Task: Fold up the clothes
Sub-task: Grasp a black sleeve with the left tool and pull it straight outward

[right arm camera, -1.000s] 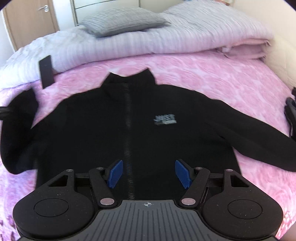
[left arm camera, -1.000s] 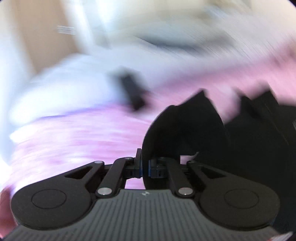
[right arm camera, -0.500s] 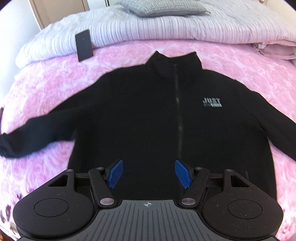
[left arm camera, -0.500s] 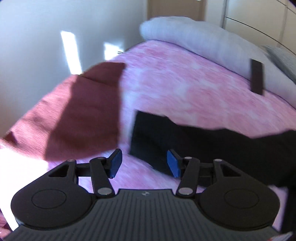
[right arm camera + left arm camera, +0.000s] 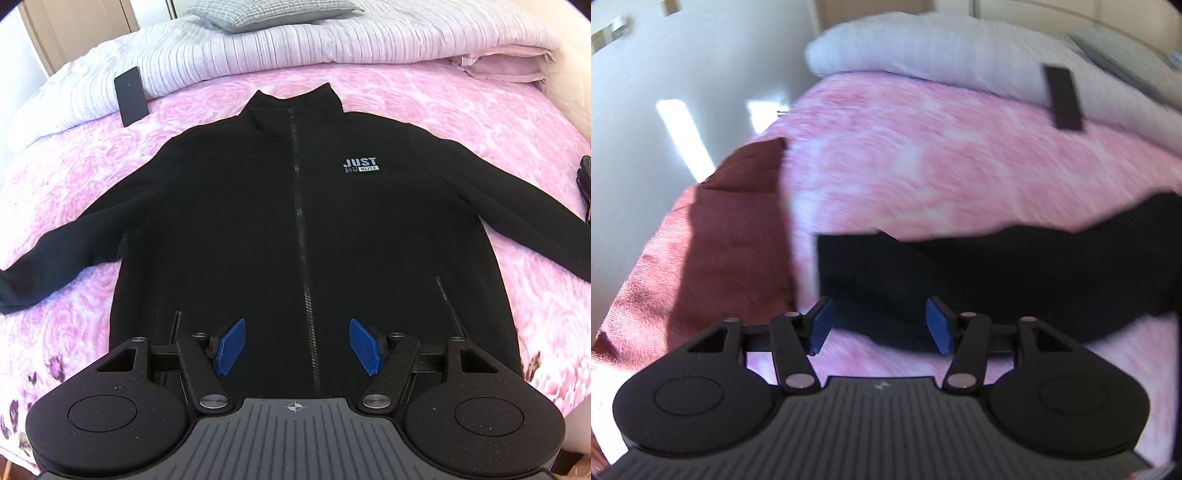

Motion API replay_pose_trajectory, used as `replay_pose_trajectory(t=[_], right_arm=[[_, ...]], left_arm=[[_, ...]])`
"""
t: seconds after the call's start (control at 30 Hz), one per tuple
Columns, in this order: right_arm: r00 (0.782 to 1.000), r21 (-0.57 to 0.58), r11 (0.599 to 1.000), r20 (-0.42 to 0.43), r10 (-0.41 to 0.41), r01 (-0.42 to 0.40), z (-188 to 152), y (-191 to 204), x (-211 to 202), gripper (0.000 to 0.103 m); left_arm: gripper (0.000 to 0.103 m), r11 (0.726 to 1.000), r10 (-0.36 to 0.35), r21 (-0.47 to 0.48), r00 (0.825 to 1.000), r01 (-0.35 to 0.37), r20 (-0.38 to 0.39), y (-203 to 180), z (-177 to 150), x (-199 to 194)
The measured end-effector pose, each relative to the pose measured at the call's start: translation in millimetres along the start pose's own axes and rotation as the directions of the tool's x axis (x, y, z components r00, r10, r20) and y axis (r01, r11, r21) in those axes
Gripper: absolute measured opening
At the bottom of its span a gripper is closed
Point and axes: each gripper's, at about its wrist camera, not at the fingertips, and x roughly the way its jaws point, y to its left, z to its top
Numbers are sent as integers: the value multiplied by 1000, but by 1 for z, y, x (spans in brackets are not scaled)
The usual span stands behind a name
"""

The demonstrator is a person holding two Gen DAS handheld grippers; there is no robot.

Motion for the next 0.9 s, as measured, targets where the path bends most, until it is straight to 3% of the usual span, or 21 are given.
replay_pose_trajectory(t=[0.1,0.13,0.17,0.23,0.27,0.37,0.47,0.53,0.6,0.7,0.9], right_arm=[[999,-64,997,-20,-35,34,-16,-4,15,66],[998,-75,996,-36,-46,43,-21,-5,21,66],[997,-79,996,-50,-52,48,-24,-6,25,66],[995,-82,995,-80,-62,55,-30,-6,32,66],[994,-87,995,-94,-63,55,-32,-4,35,66],[992,-114,993,-110,-57,45,-26,5,41,66],[996,-123,992,-81,-38,28,-9,17,43,66],[998,-126,992,-66,-16,8,1,27,48,66],[998,-131,991,-55,4,-11,10,37,51,66],[998,-147,988,-46,39,-45,16,45,48,66],[998,-141,989,-46,40,-46,14,40,30,66]], left_arm=[[54,999,-40,-38,998,38,-51,30,-1,37],[36,995,-92,-53,994,89,-59,36,-2,44],[26,987,-148,-66,987,144,-64,41,-2,49],[11,970,-239,-63,970,235,-52,48,-2,51],[9,960,-278,-51,960,276,-38,52,0,43],[9,957,-290,-23,955,289,-53,66,0,16],[10,967,-250,27,962,254,-110,76,-11,-2],[5,974,-219,29,965,225,-146,78,-22,2],[8,984,-168,28,971,175,-170,79,-27,9],[10,994,-101,16,982,105,-162,83,-25,11],[17,987,-158,26,983,161,-89,61,-11,-42]])
